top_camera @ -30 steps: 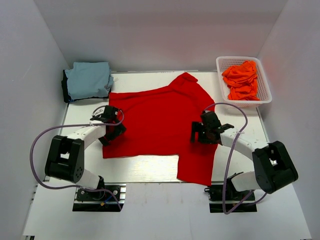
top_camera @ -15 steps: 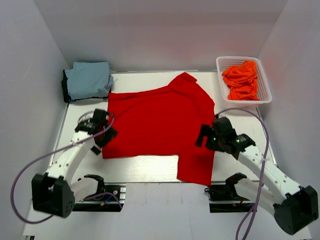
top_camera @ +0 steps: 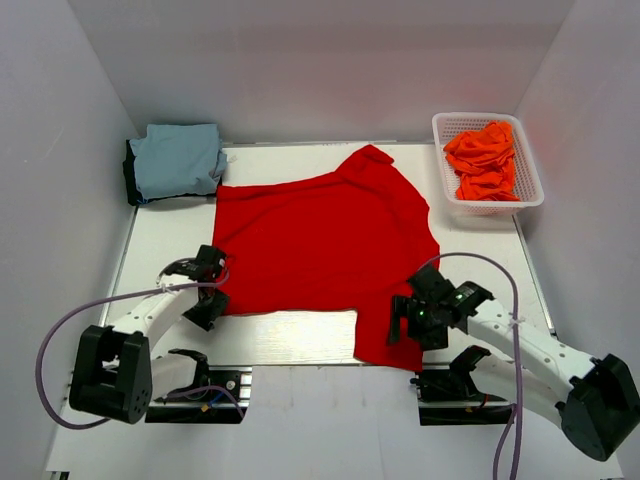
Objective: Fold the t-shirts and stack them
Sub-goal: Flatten out the tshirt
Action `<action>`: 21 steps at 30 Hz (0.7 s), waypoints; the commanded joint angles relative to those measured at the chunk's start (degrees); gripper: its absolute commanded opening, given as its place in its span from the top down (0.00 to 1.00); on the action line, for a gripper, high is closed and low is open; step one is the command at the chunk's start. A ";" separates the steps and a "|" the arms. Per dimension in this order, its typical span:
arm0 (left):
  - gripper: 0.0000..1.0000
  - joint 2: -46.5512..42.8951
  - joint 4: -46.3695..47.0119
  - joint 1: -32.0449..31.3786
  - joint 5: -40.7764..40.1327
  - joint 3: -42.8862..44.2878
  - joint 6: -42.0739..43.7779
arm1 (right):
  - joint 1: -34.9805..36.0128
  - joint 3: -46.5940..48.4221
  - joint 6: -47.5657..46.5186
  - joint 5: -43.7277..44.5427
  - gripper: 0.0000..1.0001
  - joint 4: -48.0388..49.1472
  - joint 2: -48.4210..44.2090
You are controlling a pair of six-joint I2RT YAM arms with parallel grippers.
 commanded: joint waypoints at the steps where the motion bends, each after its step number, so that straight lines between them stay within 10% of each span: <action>1: 0.43 0.22 5.99 0.27 -1.49 -1.90 -4.76 | 2.23 -3.27 2.80 -3.37 0.10 2.61 2.57; 21: 0.43 -7.63 2.12 0.27 -6.76 -4.19 -7.40 | 11.82 -0.30 8.78 0.40 0.10 2.00 7.84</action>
